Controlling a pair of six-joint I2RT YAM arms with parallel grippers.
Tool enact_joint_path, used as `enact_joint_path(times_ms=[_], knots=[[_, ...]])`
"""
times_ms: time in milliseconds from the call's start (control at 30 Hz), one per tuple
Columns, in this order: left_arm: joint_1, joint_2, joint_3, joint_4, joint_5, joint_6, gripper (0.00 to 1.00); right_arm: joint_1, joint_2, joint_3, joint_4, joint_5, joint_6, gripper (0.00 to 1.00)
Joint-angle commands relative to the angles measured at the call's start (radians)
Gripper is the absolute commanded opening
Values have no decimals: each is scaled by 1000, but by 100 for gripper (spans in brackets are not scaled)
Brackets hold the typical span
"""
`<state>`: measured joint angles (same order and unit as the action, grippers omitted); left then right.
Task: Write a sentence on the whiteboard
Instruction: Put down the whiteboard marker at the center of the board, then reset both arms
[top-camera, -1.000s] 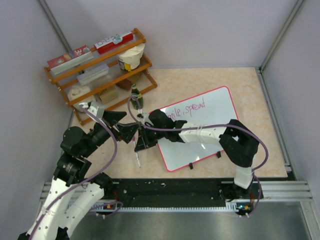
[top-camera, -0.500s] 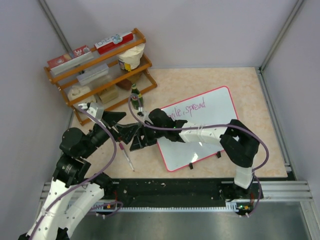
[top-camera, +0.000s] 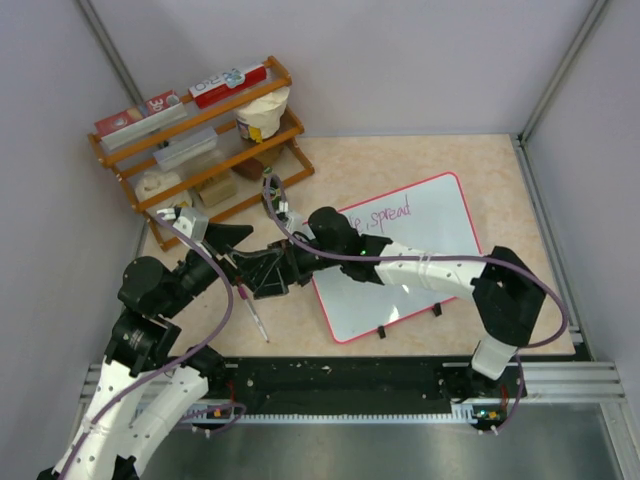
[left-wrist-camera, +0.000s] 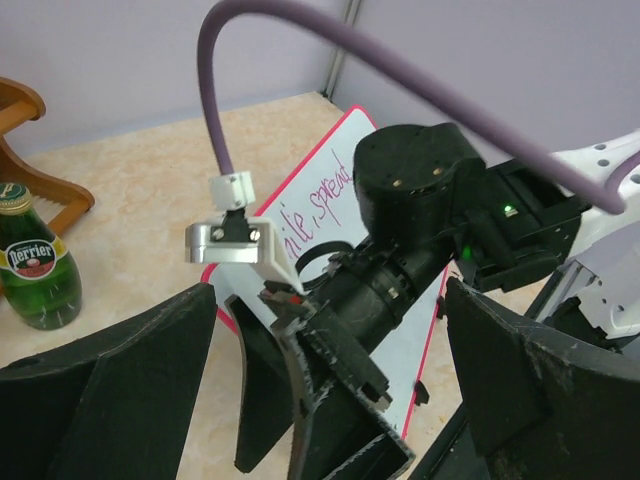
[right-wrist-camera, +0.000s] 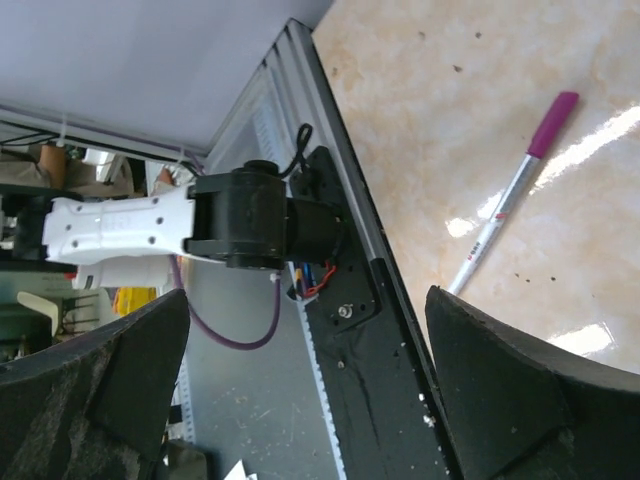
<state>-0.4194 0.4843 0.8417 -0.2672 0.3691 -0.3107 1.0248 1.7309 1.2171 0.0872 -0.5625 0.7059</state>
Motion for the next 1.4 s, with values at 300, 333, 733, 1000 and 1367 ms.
enact_joint_path(times_ms=[300, 333, 733, 1000, 1367], knots=[[5, -16, -3, -10, -4, 19, 99, -3, -166, -47, 120, -16, -28, 97], [5, -16, -4, -12, -6, 19, 99, -14, -189, -65, 123, -2, -32, 97], [5, 23, -85, -7, -120, -7, 99, -206, -618, -286, -148, 507, -230, 98], [5, 137, -138, -1, -260, -57, 99, -304, -795, -346, -383, 845, -313, 99], [4, 180, -282, 200, -315, -25, 97, -876, -880, -520, -350, 375, -301, 99]])
